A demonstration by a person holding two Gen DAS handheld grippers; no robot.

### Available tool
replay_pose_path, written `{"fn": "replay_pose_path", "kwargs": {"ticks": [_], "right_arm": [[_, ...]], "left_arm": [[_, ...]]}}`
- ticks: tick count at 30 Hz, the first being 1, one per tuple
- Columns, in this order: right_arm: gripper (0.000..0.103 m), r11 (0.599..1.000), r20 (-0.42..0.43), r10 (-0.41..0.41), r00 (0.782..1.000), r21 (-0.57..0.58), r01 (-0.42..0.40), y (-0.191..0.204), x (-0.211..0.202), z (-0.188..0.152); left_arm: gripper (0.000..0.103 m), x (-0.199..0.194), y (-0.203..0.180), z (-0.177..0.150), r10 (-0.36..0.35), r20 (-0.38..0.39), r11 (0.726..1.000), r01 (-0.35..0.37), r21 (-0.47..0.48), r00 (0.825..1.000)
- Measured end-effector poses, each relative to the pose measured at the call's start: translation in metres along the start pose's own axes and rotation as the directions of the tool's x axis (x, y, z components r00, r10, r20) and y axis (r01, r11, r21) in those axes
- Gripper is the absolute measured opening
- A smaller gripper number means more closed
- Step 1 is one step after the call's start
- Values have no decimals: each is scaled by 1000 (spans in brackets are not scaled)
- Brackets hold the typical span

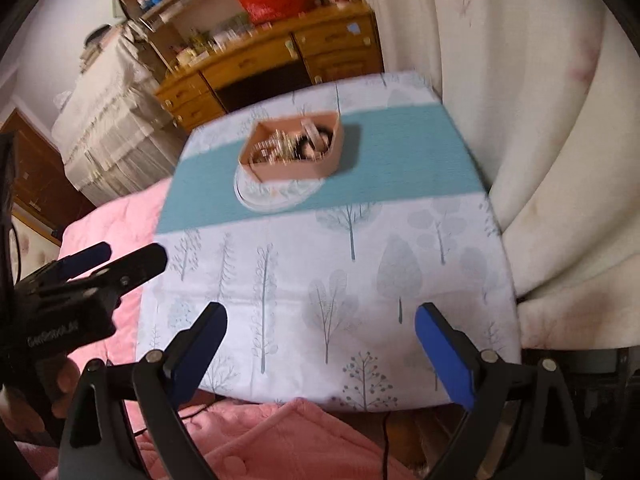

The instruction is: Organize jewelry

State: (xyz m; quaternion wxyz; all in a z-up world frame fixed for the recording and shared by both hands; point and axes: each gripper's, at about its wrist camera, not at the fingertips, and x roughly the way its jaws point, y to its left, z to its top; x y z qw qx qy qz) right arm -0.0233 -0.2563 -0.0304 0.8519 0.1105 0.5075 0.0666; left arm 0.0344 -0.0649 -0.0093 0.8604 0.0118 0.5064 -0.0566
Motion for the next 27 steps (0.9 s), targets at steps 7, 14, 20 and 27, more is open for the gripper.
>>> {"fn": "replay_pose_path", "kwargs": {"ticks": [7, 14, 20, 27], "right_arm": [[97, 1000, 129, -20, 991, 15, 19, 10, -22, 3], [103, 998, 102, -6, 995, -61, 12, 35, -14, 1], [103, 986, 99, -12, 995, -164, 28, 57, -15, -7], [103, 987, 78, -5, 997, -157, 17, 55, -11, -8]], "left_arm": [[102, -18, 17, -17, 78, 33, 994, -75, -81, 996], [102, -18, 34, -31, 96, 16, 989, -93, -116, 995], [102, -19, 37, -40, 111, 6, 985, -110, -130, 994], [102, -22, 35, -44, 136, 10, 983, -133, -127, 991]]}}
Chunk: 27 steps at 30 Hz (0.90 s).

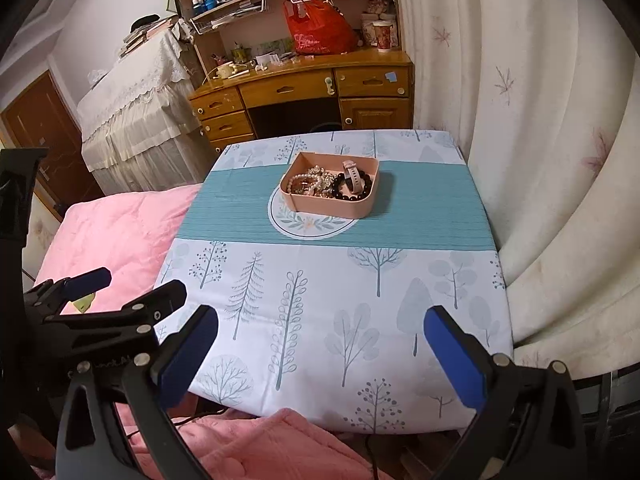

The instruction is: Organize jewelry

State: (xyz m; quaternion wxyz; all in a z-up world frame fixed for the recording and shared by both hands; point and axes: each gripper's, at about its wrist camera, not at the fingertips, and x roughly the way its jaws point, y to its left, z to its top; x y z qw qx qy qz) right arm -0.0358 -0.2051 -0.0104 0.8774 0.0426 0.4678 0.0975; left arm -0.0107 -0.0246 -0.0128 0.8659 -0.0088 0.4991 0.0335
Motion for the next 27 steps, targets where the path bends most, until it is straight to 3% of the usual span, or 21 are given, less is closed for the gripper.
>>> {"fn": "replay_pose_path", "kwargs": {"ticks": [27], "right_arm": [[103, 1000, -10, 1, 1000, 6, -1, -7, 4, 0]], "left_arm": [[102, -1, -8, -1, 11, 6, 1000, -11, 8, 1000]]}}
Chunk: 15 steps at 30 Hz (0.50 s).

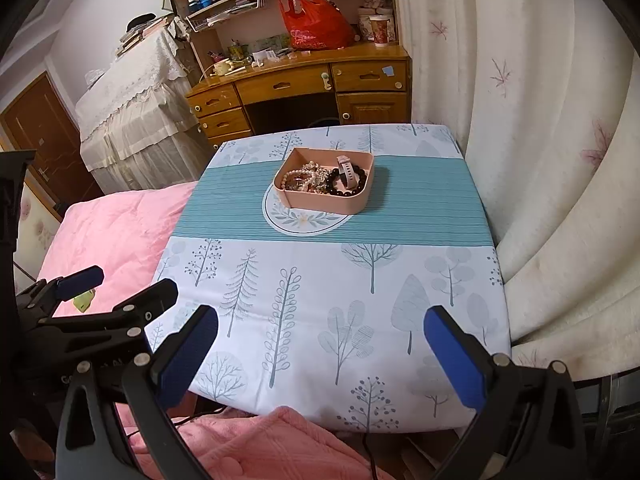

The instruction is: Organize jewelry

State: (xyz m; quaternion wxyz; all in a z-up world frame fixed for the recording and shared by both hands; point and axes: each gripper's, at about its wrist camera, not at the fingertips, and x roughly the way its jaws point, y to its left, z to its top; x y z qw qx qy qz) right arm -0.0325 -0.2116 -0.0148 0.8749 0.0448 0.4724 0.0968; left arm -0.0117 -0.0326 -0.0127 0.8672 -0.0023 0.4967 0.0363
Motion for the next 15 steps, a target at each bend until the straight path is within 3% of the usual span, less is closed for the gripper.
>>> {"fn": "replay_pose_path", "kwargs": {"ticks": [15], "right_arm": [[103, 1000, 0, -3, 1000, -1, 3, -1, 0, 0]], "left_arm": [[102, -2, -1, 0, 12, 8, 1000, -12, 8, 1000]]}}
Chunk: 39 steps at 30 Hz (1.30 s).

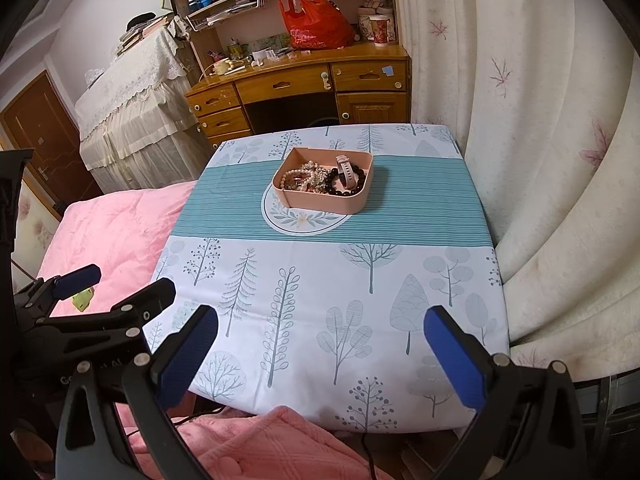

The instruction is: Organize jewelry

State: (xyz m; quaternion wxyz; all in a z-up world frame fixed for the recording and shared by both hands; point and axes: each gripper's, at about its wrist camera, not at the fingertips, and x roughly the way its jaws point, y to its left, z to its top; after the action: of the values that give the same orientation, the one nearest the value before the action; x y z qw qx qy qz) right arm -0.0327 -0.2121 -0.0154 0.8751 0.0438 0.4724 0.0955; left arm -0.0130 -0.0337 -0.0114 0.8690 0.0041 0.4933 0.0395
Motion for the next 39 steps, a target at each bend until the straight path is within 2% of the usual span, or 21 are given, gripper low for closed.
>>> {"fn": "replay_pose_path", "kwargs": {"ticks": [39], "right_arm": [[103, 1000, -11, -13, 1000, 4, 13, -7, 1, -6]], "left_arm": [[102, -2, -1, 1, 7, 5, 1000, -7, -2, 1000]]}}
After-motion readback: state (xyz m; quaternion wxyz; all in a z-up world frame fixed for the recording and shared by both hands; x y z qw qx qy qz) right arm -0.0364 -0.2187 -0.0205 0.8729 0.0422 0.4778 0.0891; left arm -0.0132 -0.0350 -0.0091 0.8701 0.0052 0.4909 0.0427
